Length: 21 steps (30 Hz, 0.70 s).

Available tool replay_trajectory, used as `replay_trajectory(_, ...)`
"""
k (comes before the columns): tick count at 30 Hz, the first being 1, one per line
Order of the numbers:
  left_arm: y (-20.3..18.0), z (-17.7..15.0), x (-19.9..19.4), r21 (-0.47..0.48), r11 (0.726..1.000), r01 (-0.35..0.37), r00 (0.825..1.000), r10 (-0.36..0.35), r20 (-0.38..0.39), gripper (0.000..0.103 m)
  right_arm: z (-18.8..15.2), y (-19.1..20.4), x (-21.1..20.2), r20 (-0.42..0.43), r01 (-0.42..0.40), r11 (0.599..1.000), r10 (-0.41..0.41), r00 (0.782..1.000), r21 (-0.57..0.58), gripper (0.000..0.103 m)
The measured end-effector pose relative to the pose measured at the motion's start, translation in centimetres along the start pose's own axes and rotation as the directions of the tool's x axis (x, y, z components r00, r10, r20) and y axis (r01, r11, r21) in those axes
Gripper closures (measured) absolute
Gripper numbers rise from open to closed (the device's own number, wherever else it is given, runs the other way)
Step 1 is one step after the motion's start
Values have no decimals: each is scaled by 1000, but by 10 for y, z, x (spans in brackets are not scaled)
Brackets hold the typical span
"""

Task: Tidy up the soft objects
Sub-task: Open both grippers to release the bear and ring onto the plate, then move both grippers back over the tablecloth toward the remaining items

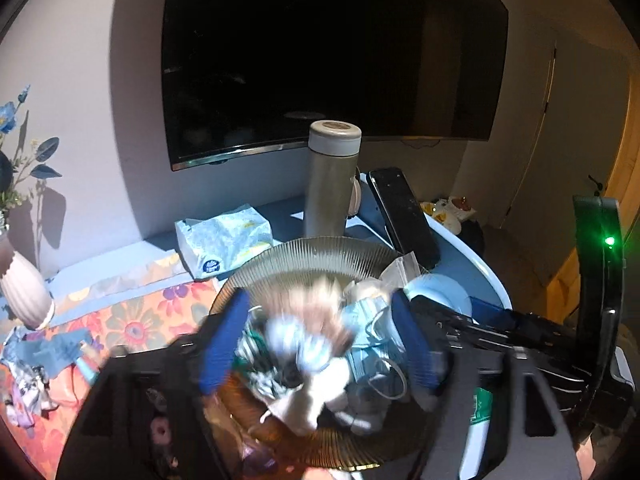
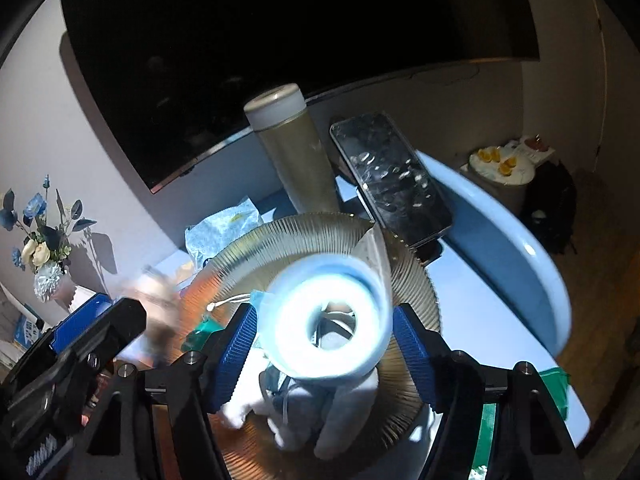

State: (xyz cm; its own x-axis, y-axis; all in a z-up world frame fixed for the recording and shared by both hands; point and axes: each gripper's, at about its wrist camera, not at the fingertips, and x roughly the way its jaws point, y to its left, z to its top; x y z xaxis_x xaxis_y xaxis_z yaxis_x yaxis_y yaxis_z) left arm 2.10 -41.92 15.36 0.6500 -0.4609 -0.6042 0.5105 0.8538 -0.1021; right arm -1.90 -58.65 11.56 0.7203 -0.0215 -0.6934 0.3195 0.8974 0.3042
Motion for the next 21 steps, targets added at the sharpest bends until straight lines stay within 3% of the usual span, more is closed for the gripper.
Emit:
replay_trajectory(6, 6, 0, -5, -16, 1000, 13, 1000, -13, 2, 28, -4, -5, -4, 2, -19, 1000, 19, 1000, -3, 34)
replay_trajectory(10, 3, -4, -29, -3, 999, 36, 999, -35, 27, 28, -10, -2, -20, 15, -15, 1000, 16, 1000, -18, 34)
replay_trajectory(16, 11, -16, -82, 16, 1000, 6, 998, -7, 61, 28, -32, 18, -47, 16, -36, 997, 37, 999, -63, 34)
replay_trajectory(21, 42, -38, -128, 1, 998, -67, 995, 67, 74, 28, -62, 52, -71, 9, -68, 986, 70, 997, -152, 34)
